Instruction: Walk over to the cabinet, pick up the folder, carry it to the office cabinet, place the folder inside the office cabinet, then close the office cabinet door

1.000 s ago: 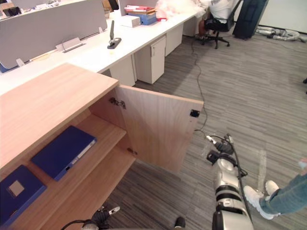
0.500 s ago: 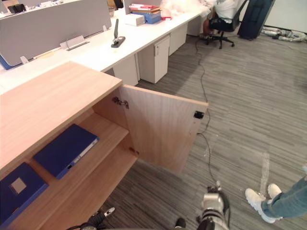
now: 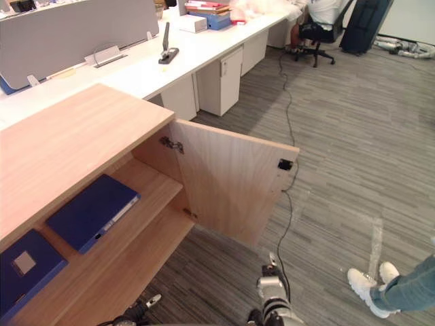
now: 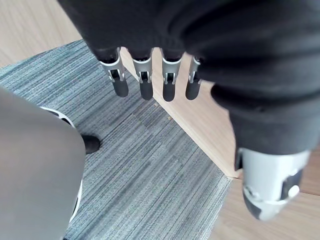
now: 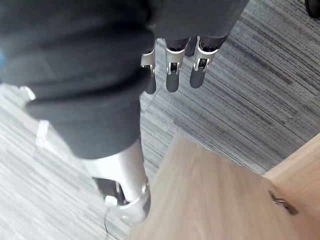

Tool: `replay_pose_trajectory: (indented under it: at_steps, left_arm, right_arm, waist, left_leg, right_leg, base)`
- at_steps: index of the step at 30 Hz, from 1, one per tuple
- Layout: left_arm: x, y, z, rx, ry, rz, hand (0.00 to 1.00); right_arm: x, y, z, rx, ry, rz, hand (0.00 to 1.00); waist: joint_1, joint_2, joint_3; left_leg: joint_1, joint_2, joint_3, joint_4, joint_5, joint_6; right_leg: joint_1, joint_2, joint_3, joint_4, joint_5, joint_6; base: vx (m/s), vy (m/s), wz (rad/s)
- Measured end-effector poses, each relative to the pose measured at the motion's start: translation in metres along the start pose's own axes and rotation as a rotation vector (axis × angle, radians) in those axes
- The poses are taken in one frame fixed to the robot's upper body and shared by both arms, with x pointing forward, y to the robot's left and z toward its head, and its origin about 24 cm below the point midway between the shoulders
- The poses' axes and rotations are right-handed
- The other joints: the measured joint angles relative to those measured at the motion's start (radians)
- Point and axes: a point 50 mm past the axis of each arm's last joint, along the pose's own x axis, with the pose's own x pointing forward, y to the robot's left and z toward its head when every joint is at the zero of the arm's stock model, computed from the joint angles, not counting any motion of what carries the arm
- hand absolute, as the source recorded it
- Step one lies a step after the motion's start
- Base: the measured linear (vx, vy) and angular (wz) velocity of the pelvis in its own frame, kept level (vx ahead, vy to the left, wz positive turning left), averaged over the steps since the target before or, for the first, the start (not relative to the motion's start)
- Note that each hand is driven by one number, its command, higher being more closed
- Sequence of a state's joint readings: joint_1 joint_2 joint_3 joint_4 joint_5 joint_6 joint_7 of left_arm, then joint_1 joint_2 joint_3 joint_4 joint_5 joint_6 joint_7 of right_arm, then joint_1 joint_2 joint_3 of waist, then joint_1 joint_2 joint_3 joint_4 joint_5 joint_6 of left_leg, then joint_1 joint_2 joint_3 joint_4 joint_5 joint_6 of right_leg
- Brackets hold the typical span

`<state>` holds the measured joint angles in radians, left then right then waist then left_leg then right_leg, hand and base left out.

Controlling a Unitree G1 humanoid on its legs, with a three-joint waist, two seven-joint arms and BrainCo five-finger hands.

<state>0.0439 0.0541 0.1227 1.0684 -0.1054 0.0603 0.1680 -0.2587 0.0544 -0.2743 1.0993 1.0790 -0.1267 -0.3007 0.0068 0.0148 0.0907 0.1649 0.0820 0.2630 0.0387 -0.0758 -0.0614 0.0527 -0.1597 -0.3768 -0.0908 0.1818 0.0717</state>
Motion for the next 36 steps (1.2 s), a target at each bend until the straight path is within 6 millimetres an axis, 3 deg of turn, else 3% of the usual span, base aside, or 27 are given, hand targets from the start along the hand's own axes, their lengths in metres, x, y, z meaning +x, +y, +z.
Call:
replay_pose_trajectory:
  at_steps: [4, 8, 16, 20, 23, 29, 36]
  left_arm:
    - [0.0, 0.001, 0.003, 0.006, -0.017, -0.009, 0.0]
    - [0.0, 0.001, 0.006, 0.028, -0.034, -0.032, 0.0]
    - [0.001, 0.003, 0.009, 0.056, -0.053, -0.054, 0.0]
    - [0.0, 0.007, 0.01, 0.079, -0.066, -0.052, 0.0]
    - [0.0, 0.011, 0.008, 0.086, -0.068, -0.045, 0.0]
    - [0.0, 0.011, 0.008, 0.088, -0.07, -0.039, 0.0]
    - [0.0, 0.02, 0.005, 0.055, -0.064, 0.009, 0.0]
  right_arm:
    - [-0.009, 0.034, -0.007, -0.191, 0.03, 0.259, 0.0]
    - [-0.02, 0.063, 0.006, -0.271, -0.012, 0.483, 0.0]
    - [-0.037, 0.071, 0.042, -0.261, -0.116, 0.72, 0.0]
    - [-0.044, 0.068, 0.08, -0.28, -0.299, 0.72, 0.0]
    - [-0.046, 0.065, 0.097, -0.324, -0.407, 0.655, 0.0]
    - [-0.047, 0.061, 0.109, -0.389, -0.509, 0.543, 0.0]
    - [-0.066, 0.092, 0.129, -0.634, -0.754, 0.483, 0.0]
  waist:
    - [0.003, -0.006, 0.004]
    - [0.006, -0.013, 0.008]
    - [0.0, -0.024, 0.015]
    - [-0.007, -0.025, 0.014]
    - [-0.018, -0.025, 0.014]
    - [-0.018, -0.023, 0.013]
    - [-0.016, -0.023, 0.013]
  left_leg:
    - [-0.001, 0.001, 0.0, 0.003, 0.0, 0.0]
    - [-0.001, 0.004, 0.0, 0.002, -0.001, -0.001]
    - [-0.002, 0.011, -0.001, -0.001, -0.003, -0.003]
    - [-0.001, 0.011, -0.002, 0.0, -0.003, -0.003]
    - [-0.001, 0.011, -0.001, 0.002, -0.003, -0.003]
    - [-0.001, 0.011, -0.002, 0.003, -0.003, -0.003]
    - [-0.005, 0.01, -0.01, 0.005, -0.002, -0.002]
  right_leg:
    - [0.0, 0.001, 0.001, 0.0, -0.001, -0.001]
    - [0.0, 0.003, 0.001, 0.0, -0.003, 0.0]
    - [-0.002, 0.012, 0.005, 0.002, -0.005, 0.001]
    - [-0.001, 0.012, 0.006, 0.0, -0.005, 0.001]
    - [-0.001, 0.012, 0.007, -0.001, -0.005, 0.001]
    - [-0.001, 0.012, 0.008, -0.001, -0.005, 0.001]
    - [0.0, 0.009, 0.001, 0.0, -0.005, 0.001]
  base:
    - [-0.03, 0.004, 0.0]
    - [0.0, 0.0, 0.0]
    - [0.0, 0.0, 0.0]
    - [0.0, 0.0, 0.0]
    - [0.0, 0.0, 0.0]
    - [0.0, 0.0, 0.0]
    - [0.0, 0.0, 0.02]
